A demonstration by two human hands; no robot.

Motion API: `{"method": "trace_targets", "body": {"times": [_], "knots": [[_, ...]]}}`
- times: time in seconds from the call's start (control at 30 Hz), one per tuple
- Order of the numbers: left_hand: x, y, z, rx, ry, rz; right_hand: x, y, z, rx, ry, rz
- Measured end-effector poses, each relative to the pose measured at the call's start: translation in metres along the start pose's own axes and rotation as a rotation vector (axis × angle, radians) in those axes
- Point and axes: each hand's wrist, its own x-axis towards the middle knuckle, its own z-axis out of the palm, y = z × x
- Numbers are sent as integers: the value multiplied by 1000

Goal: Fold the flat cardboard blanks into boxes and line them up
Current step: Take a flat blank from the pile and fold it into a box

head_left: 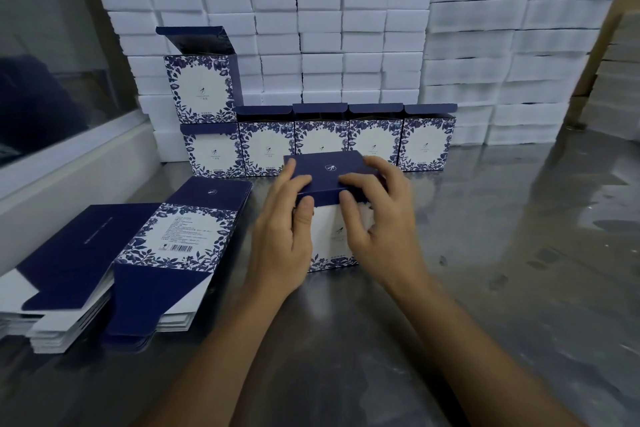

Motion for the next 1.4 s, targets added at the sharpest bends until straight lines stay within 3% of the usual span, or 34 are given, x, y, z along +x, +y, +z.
{"method": "trace_targets", "body": {"times": [0.13, 0.37, 0.93, 1.13, 1.4], "knots": [[0, 3, 3, 25, 51, 50, -2, -9, 9, -189, 30, -119], [1, 5, 7, 36, 95, 51, 1, -13, 12, -222, 26, -71], [4, 0, 3, 17, 64, 20, 0, 9, 3, 57, 54, 30], [6, -6, -3, 15, 93, -14, -1, 17, -1, 252, -28, 190], [3, -5, -1, 99, 158, -16, -3, 17, 2, 366, -51, 250]]}}
